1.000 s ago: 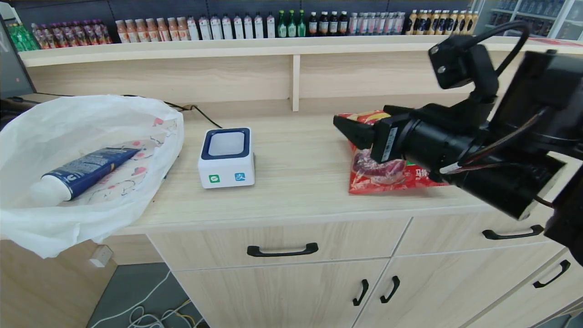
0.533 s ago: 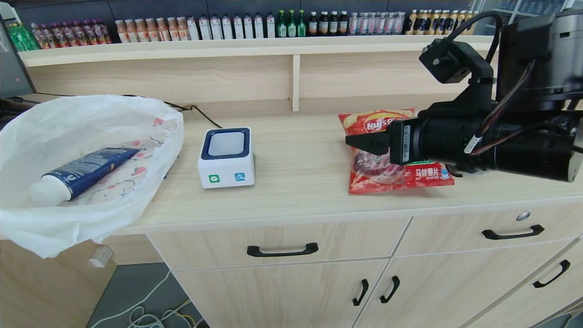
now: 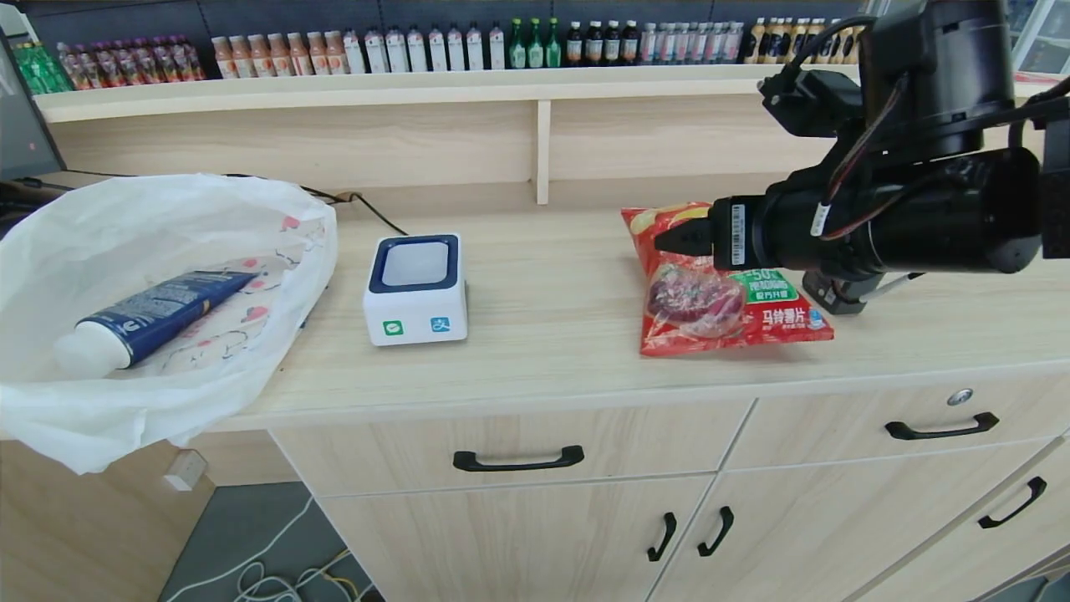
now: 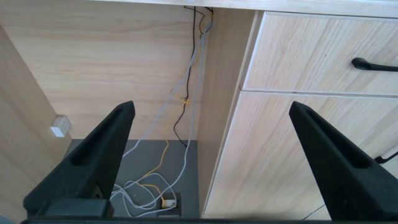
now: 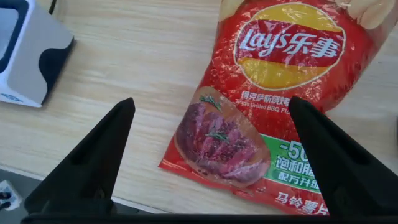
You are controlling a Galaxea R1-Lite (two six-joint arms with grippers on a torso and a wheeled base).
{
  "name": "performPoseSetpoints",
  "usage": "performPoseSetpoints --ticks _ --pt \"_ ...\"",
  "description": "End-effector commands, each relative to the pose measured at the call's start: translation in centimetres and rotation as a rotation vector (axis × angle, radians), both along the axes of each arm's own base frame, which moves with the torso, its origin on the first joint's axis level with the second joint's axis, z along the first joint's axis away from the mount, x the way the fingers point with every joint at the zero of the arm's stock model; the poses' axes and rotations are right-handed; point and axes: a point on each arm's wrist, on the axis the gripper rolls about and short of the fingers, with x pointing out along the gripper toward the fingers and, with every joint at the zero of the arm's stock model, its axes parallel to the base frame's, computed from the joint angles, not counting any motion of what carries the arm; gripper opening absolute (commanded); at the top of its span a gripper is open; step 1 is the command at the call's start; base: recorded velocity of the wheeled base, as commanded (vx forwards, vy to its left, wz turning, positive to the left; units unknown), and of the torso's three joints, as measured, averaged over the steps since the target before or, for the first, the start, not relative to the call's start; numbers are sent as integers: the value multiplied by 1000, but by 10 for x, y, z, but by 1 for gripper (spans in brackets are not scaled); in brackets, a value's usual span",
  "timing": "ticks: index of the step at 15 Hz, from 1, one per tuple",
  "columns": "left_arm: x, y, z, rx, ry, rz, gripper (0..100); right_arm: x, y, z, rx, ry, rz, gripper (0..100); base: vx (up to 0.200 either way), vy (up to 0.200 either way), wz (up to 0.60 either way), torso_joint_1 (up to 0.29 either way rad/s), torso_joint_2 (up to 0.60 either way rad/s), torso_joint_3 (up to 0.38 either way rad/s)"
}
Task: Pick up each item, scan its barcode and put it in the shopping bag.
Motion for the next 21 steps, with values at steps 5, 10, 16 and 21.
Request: performPoseSetpoints --ticks 5,10,16,21 --pt "0 0 0 0 -1 0 100 32 7 -18 -69 14 -145 100 0 0 0 0 0 0" --pt "0 0 0 0 -1 0 100 33 8 -18 -64 2 -207 100 0 0 0 0 0 0" --pt "0 0 0 0 -1 0 100 43 17 -33 -94 29 -222 100 0 0 0 0 0 0" --pt "0 0 0 0 -1 0 100 50 24 -32 -83 19 -214 100 0 0 0 0 0 0"
